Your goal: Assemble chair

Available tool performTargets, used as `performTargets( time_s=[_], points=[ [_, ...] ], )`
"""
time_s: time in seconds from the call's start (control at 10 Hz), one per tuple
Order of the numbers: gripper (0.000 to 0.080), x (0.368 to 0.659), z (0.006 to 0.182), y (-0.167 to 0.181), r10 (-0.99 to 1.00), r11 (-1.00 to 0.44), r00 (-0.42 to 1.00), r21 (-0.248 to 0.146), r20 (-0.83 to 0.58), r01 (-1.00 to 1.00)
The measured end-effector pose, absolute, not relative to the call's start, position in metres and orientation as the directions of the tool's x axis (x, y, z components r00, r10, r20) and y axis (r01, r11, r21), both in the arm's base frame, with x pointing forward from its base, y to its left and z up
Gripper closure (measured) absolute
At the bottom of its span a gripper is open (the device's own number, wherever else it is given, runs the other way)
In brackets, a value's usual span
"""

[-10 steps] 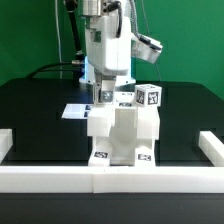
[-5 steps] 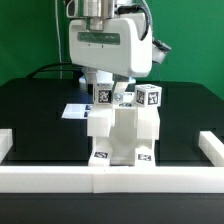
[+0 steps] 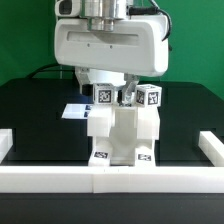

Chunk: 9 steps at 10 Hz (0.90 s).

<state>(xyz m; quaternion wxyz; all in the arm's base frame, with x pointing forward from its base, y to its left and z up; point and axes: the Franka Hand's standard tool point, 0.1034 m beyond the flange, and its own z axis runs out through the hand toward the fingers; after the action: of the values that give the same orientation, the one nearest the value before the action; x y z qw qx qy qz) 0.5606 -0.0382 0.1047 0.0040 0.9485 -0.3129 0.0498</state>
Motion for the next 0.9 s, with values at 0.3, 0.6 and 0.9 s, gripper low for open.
performTargets(
  time_s=[0.3,0.6,0.9],
  points=[
    [0.0151,0.5603,0.1046,-0.0395,-0.448,-0.893,0.888,-0.006,0.099,-0.45],
    [0.0151,0.56,0.1044,-0.0408,-0.283,-0.958,0.954,0.017,0.098,-0.286],
    [0.0151,0.5599,0.1045,-0.0421,-0.101,-0.994,0.991,0.038,0.093,-0.105]
  ],
)
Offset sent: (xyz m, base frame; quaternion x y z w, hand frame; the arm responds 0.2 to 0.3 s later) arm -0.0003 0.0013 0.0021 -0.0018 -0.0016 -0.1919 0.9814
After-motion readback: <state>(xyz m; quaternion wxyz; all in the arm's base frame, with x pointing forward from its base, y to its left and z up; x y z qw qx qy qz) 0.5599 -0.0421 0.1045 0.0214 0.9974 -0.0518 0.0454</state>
